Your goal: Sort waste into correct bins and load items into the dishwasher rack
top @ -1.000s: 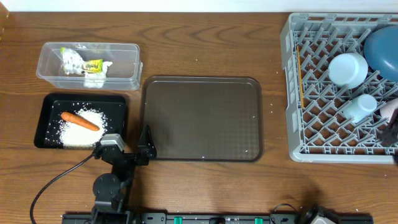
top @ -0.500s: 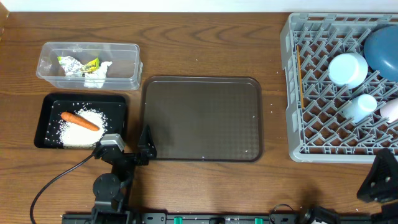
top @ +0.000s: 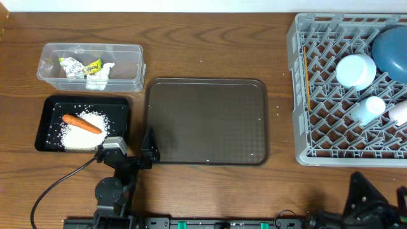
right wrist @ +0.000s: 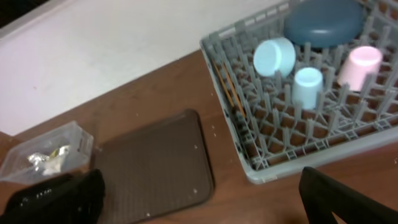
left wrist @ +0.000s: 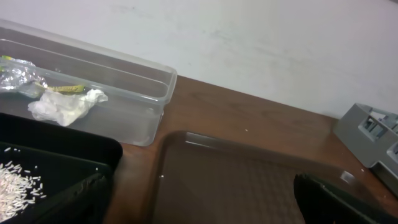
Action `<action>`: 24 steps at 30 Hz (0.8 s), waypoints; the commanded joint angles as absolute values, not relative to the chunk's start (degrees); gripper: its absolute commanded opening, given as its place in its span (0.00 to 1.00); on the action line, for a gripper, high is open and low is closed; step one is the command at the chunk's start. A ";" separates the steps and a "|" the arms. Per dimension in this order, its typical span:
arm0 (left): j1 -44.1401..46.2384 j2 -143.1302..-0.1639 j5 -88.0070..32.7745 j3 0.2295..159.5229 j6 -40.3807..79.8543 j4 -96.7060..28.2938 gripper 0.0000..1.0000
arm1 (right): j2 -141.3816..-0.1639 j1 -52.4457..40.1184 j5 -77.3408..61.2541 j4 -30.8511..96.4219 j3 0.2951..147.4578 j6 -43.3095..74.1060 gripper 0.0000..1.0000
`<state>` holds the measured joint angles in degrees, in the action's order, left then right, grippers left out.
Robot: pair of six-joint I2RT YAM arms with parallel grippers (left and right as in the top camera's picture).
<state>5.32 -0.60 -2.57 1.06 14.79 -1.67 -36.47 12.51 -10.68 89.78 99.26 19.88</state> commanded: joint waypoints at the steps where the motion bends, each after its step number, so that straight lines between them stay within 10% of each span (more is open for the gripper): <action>1: 5.43 -0.23 -0.78 0.23 14.66 -4.08 0.98 | -32.67 11.51 -11.62 86.26 90.63 19.03 0.99; 24: 5.43 -0.23 -0.78 0.23 14.66 -4.08 0.98 | -1.67 1.13 -21.21 32.84 26.17 18.98 0.99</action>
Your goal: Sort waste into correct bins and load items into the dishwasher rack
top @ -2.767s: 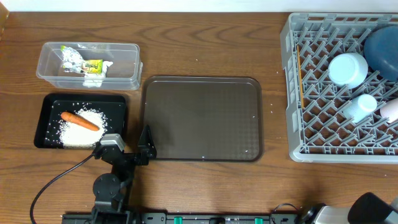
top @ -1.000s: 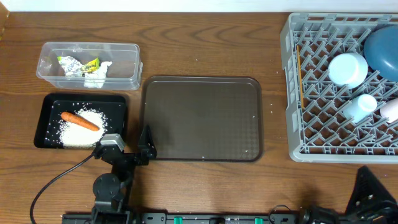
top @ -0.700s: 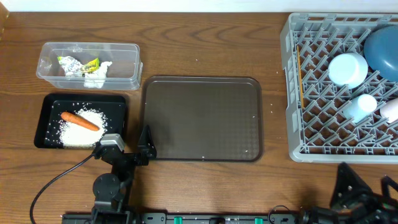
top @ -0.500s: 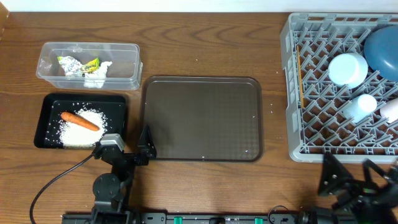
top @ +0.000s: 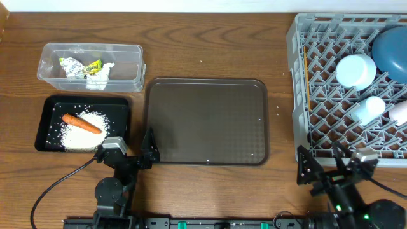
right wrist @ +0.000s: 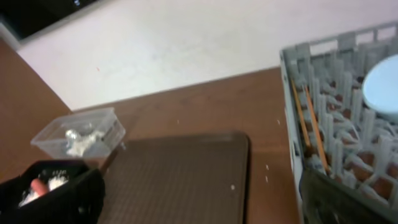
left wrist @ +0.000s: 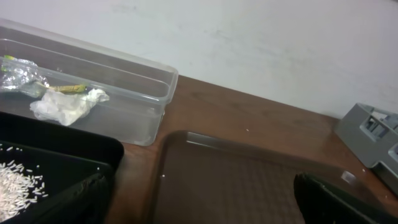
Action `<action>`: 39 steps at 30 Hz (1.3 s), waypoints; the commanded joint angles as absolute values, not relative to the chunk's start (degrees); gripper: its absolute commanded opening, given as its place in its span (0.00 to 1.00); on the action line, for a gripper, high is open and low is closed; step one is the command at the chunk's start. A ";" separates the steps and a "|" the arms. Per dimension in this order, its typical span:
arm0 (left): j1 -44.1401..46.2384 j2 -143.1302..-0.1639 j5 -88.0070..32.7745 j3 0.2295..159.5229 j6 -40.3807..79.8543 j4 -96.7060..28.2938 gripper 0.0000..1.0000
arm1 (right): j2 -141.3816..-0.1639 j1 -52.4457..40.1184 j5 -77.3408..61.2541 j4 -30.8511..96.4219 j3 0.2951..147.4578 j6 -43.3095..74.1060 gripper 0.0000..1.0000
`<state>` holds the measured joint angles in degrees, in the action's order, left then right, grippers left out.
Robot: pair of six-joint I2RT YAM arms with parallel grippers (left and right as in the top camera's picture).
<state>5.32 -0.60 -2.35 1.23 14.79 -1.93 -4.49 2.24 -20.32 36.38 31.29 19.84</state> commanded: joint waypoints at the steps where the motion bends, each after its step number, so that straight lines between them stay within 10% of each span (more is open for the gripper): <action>1: 5.43 -0.23 -0.78 0.23 14.66 -4.08 0.98 | -0.84 1.08 -21.06 30.24 23.59 18.94 0.99; 14: 5.43 -0.23 -0.78 0.23 14.66 -4.08 0.98 | -0.27 1.08 -16.49 -0.97 0.51 18.57 0.99; 39: 5.43 -0.23 -0.78 0.23 14.66 -4.08 0.98 | -0.25 -1.15 3.60 4.12 0.30 0.84 0.99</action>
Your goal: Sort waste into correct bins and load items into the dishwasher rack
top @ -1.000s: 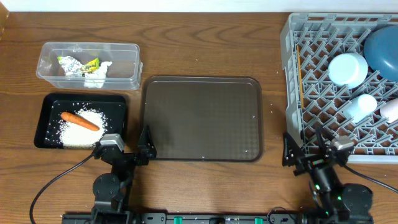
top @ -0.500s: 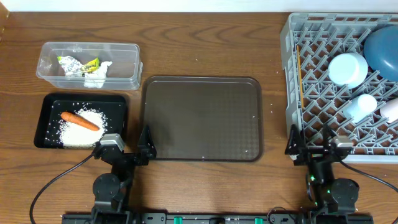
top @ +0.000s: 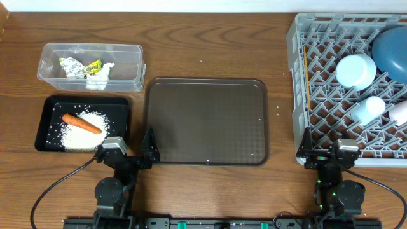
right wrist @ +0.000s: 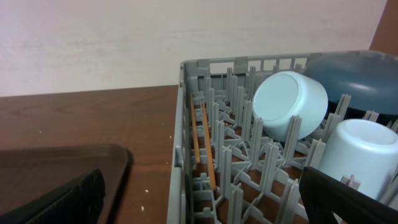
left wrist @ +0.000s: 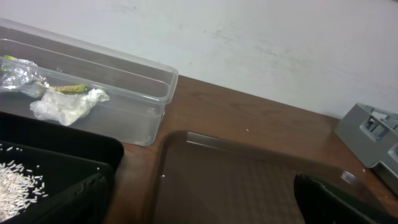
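The clear bin (top: 90,67) holds wrappers and a crumpled tissue (left wrist: 67,104). A black tray (top: 82,124) carries rice and a carrot (top: 81,123). The brown serving tray (top: 206,121) is bare. In the grey dishwasher rack (top: 296,89) sit a dark blue bowl (right wrist: 348,71), two light blue cups (right wrist: 289,104), a pink cup (top: 400,113) and chopsticks (right wrist: 198,134). My left gripper (top: 130,149) rests open at the brown tray's front left corner, holding nothing. My right gripper (top: 325,152) stands open and unloaded at the rack's front left corner.
A strip of bare wood separates the brown tray from the rack (right wrist: 177,168). A white wall runs behind the table. Both arm bases sit at the front edge, with cables trailing from them.
My right gripper has moved from an angled pose below the rack's corner to face the rack squarely, closer to it. The left arm and all objects are unchanged.
At first my right arm was at the bottom right corner, its camera looking down on the rack and tray. Then it stood near the rack's front corner, turned toward the tray. Now it faces the rack. The left gripper stayed open throughout.
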Action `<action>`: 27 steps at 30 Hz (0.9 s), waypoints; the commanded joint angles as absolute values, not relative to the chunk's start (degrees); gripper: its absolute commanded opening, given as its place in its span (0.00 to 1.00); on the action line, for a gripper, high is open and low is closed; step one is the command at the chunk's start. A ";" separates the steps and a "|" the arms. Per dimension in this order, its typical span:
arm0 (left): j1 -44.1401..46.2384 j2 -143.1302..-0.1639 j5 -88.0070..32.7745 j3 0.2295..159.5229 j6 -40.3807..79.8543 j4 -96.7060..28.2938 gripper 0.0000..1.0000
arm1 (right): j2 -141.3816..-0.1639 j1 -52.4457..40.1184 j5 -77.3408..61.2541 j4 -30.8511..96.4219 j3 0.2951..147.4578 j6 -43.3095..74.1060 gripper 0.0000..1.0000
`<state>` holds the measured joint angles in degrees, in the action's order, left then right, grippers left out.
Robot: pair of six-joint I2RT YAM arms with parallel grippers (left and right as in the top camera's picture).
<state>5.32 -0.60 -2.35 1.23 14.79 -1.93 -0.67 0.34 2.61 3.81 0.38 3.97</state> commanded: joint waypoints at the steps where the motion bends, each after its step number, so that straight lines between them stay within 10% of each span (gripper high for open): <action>1: 5.43 -0.23 -0.78 0.23 14.66 -4.08 0.98 | -0.25 -1.15 3.60 4.12 0.30 -0.45 0.99; 27: 5.43 -0.23 -0.78 0.23 14.66 -4.08 0.98 | -0.27 -1.04 2.76 4.08 0.30 -5.65 0.99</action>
